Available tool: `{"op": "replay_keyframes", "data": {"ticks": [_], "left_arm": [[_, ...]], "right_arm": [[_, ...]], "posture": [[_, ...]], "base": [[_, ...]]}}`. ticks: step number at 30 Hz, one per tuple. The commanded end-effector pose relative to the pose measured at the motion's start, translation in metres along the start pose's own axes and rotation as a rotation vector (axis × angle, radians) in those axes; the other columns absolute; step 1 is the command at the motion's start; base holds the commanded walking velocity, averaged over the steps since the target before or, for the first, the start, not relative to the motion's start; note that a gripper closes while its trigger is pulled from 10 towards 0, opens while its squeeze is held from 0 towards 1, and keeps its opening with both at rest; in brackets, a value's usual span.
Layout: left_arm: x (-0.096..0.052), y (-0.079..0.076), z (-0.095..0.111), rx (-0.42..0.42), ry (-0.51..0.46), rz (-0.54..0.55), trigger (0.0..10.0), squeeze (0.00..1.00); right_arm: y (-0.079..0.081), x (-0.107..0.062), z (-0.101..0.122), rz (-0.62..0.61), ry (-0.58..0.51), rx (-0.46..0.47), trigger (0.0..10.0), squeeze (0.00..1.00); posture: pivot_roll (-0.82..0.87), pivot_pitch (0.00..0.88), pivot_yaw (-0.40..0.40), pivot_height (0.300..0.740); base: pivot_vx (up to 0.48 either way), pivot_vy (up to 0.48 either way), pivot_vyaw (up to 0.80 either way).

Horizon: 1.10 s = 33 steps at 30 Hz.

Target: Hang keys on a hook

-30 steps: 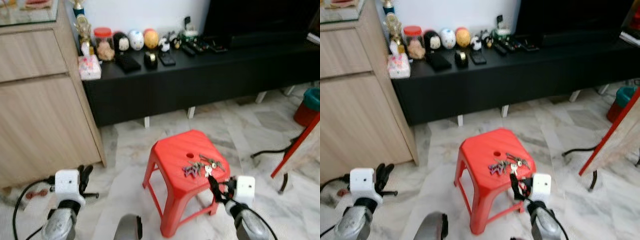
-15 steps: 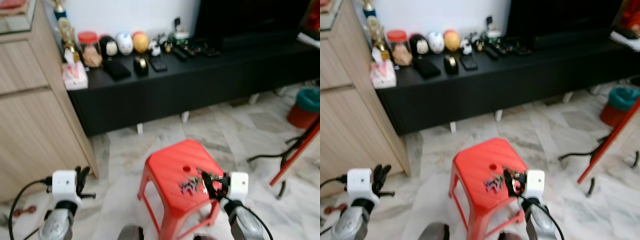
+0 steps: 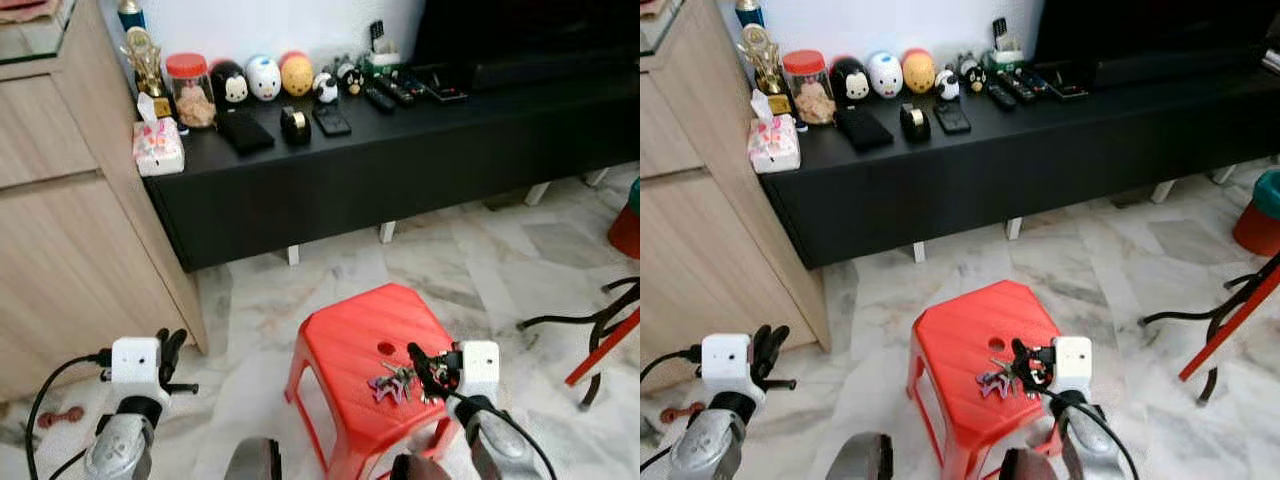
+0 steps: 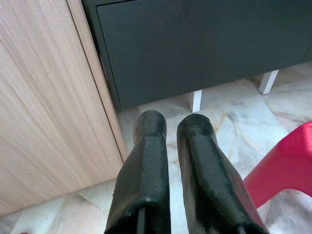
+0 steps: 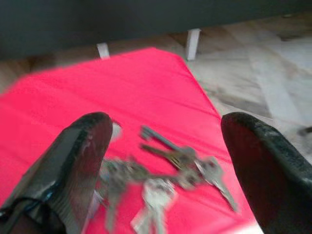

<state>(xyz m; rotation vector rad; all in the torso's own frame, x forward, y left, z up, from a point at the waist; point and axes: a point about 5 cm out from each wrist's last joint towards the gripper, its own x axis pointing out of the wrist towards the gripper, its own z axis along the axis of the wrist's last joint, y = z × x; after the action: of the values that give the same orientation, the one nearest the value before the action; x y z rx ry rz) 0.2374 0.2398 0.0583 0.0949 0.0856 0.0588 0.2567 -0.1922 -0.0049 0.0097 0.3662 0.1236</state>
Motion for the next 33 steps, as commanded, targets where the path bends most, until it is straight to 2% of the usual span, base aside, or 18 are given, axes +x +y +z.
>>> {"op": "replay_keyframes", "data": {"ticks": [1, 3, 5, 7, 12, 14, 17, 18, 19, 21, 24, 27, 33], "left_arm": [[-0.001, 0.000, -0.003, 0.001, 0.016, -0.005, 10.0, 0.00], [0.001, -0.001, -0.002, 0.002, 0.015, -0.007, 10.0, 0.00], [0.002, -0.001, -0.002, 0.003, 0.015, -0.008, 10.0, 0.00], [0.003, -0.001, -0.002, 0.003, 0.017, -0.008, 10.0, 0.00], [0.001, -0.001, -0.003, 0.003, 0.020, -0.005, 10.0, 0.00], [-0.001, 0.000, -0.002, 0.005, 0.020, 0.000, 10.0, 0.00], [-0.003, 0.001, -0.002, 0.007, 0.019, 0.001, 10.0, 0.00], [-0.003, 0.001, -0.002, 0.008, 0.018, 0.001, 10.0, 0.00], [-0.004, 0.001, -0.002, 0.010, 0.019, 0.001, 10.0, 0.00], [-0.004, 0.001, -0.002, 0.011, 0.021, 0.002, 10.0, 0.00], [-0.006, 0.001, -0.004, 0.015, 0.029, 0.002, 10.0, 0.00], [-0.007, 0.001, -0.004, 0.015, 0.031, 0.001, 10.0, 0.00], [-0.007, -0.001, -0.002, 0.014, 0.025, 0.002, 10.0, 0.00]], "right_arm": [[0.004, 0.003, 0.000, 0.032, 0.023, -0.034, 10.0, 0.00], [0.001, 0.008, 0.000, 0.059, 0.089, -0.141, 10.0, 0.00], [-0.001, 0.011, 0.002, 0.066, 0.108, -0.175, 10.0, 0.00], [-0.002, 0.017, 0.006, 0.079, 0.151, -0.267, 10.0, 0.00], [0.002, 0.025, 0.012, 0.122, 0.190, -0.362, 10.0, 0.00], [0.010, 0.033, 0.019, 0.179, 0.190, -0.402, 10.0, 0.00], [0.016, 0.036, 0.024, 0.203, 0.180, -0.384, 10.0, 0.00], [0.019, 0.038, 0.025, 0.211, 0.175, -0.362, 10.0, 0.00], [0.024, 0.041, 0.029, 0.228, 0.168, -0.301, 10.0, 0.00], [0.030, 0.043, 0.031, 0.254, 0.164, -0.289, 10.0, 0.00], [0.041, 0.043, 0.025, 0.318, 0.210, -0.395, 10.0, 0.00], [0.043, 0.044, 0.021, 0.297, 0.245, -0.396, 10.0, 0.00], [0.044, 0.044, 0.015, 0.226, 0.311, -0.231, 10.0, 0.00]], "posture": [[0.15, 0.054, -0.032, 0.612], [0.15, 0.059, -0.031, 0.612], [0.15, 0.063, -0.033, 0.612], [0.16, 0.070, -0.035, 0.612], [0.16, 0.081, -0.039, 0.612], [0.17, 0.094, -0.042, 0.612], [0.17, 0.102, -0.043, 0.612], [0.17, 0.109, -0.044, 0.612], [0.17, 0.116, -0.044, 0.612], [0.17, 0.118, -0.044, 0.612], [0.17, 0.132, -0.044, 0.612], [0.17, 0.141, -0.050, 0.612], [0.18, 0.152, -0.062, 0.612]], "base": [[0.000, 0.000, 0.00], [0.000, 0.000, 0.00], [0.000, 0.000, 0.00], [0.000, 0.000, 0.00], [0.000, 0.000, 0.00], [0.000, 0.000, 0.00], [0.000, 0.000, 0.00], [0.000, 0.000, 0.00], [0.000, 0.000, 0.00], [0.000, 0.000, 0.00], [0.000, 0.000, 0.00], [0.000, 0.000, 0.00], [0.000, 0.000, 0.00]]}}
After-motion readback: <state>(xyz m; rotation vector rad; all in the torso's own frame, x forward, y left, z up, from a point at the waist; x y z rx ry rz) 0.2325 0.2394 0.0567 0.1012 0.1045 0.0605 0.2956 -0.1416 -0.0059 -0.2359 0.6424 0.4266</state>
